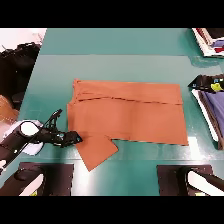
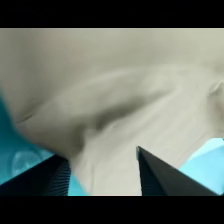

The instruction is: Fold the shirts.

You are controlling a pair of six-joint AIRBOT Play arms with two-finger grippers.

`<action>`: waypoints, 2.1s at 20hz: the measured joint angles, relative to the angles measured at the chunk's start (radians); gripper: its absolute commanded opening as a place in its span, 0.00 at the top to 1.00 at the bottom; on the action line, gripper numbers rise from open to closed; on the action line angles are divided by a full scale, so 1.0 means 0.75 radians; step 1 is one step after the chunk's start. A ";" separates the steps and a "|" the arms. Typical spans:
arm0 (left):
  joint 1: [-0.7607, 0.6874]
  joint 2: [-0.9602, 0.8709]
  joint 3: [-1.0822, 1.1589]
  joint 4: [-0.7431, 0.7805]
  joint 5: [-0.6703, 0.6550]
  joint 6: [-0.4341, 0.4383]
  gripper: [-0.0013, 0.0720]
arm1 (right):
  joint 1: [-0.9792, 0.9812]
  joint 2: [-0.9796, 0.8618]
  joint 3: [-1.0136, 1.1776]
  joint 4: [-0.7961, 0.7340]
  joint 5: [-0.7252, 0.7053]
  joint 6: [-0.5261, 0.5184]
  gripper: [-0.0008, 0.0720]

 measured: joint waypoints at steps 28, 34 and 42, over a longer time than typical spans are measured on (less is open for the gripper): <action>-0.085 0.001 0.162 -0.009 -0.001 -0.034 0.95 | -0.538 0.286 -1.046 0.083 0.035 -0.035 0.96; -0.085 0.146 0.192 0.018 -0.174 -0.070 0.95 | -0.454 0.454 -0.876 -0.031 0.204 -0.035 0.97; -0.086 0.421 0.395 0.090 -0.233 -0.254 0.95 | -0.439 0.671 -0.616 -0.070 0.323 -0.004 0.97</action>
